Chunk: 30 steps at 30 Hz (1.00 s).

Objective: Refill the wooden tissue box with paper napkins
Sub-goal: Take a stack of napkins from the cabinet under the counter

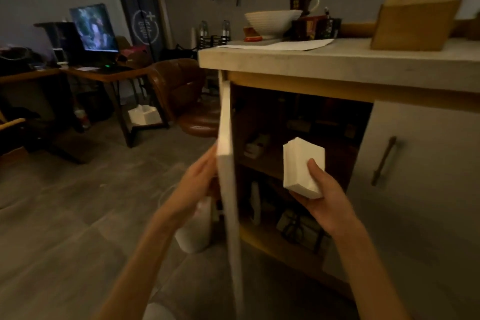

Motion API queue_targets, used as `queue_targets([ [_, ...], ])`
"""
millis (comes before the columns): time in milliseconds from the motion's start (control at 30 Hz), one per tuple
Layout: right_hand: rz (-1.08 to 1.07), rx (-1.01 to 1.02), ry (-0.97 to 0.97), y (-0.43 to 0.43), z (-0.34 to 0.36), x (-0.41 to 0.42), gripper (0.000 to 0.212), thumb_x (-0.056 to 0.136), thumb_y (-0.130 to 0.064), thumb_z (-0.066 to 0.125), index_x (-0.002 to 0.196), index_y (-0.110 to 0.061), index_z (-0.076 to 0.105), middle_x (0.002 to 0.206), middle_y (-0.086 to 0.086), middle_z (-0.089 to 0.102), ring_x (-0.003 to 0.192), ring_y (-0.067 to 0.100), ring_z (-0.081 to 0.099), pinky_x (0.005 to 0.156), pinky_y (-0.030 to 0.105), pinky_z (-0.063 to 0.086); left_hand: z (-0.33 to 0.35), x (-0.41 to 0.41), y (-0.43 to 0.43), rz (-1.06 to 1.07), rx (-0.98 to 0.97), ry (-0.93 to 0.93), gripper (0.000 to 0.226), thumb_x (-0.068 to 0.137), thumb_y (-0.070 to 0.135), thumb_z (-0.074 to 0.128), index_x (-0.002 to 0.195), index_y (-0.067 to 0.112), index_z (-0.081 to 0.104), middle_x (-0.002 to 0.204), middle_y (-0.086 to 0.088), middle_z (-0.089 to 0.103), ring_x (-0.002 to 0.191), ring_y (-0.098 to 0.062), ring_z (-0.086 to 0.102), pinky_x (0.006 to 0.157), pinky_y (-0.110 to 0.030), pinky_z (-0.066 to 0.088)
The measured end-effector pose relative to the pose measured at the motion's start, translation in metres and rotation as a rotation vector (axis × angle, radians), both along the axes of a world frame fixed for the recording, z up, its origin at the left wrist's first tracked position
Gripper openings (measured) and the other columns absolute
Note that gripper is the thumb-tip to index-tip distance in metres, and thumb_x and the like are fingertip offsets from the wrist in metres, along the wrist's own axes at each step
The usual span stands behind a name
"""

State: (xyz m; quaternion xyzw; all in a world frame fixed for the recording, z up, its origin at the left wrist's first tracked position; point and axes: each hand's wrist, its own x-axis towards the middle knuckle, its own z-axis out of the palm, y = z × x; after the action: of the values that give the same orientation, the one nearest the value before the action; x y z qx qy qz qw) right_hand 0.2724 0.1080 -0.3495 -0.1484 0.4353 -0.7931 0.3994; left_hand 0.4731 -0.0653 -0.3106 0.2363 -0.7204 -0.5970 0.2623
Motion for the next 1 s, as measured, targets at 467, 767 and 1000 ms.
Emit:
queue_targets([
  [467, -0.630, 0.156, 0.135, 0.140, -0.022, -0.058, 0.035, 0.090, -0.025, 0.063, 0.124, -0.023, 0.055, 0.112, 0.003, 0.065, 0.102, 0.022, 0.064, 0.080, 0.045, 0.057, 0.007, -0.253, 0.107, 0.048, -0.244, -0.081, 0.088, 0.101, 0.051, 0.032, 0.143, 0.016, -0.037, 0.095, -0.013, 0.069, 0.081, -0.034, 0.066, 0.044, -0.032, 0.047],
  [767, -0.593, 0.263, 0.086, 0.126, -0.046, -0.064, 0.028, 0.090, -0.027, 0.063, 0.117, -0.028, 0.055, 0.111, 0.002, 0.063, 0.103, 0.024, 0.062, 0.087, 0.047, 0.055, 0.001, -0.296, 0.098, 0.100, -0.196, -0.045, 0.093, 0.099, 0.049, 0.036, 0.140, 0.016, -0.041, 0.085, -0.014, 0.071, 0.072, -0.030, 0.066, 0.076, -0.050, 0.058],
  [1000, -0.589, 0.319, 0.063, 0.120, -0.058, -0.057, 0.038, 0.091, -0.027, 0.062, 0.126, -0.026, 0.048, 0.112, 0.002, 0.061, 0.102, 0.023, 0.061, 0.087, 0.042, 0.055, 0.004, -0.309, 0.099, 0.126, -0.036, -0.057, 0.096, 0.098, 0.047, 0.039, 0.135, 0.027, -0.047, 0.104, -0.015, 0.071, 0.088, -0.033, 0.066, 0.090, -0.058, 0.049],
])
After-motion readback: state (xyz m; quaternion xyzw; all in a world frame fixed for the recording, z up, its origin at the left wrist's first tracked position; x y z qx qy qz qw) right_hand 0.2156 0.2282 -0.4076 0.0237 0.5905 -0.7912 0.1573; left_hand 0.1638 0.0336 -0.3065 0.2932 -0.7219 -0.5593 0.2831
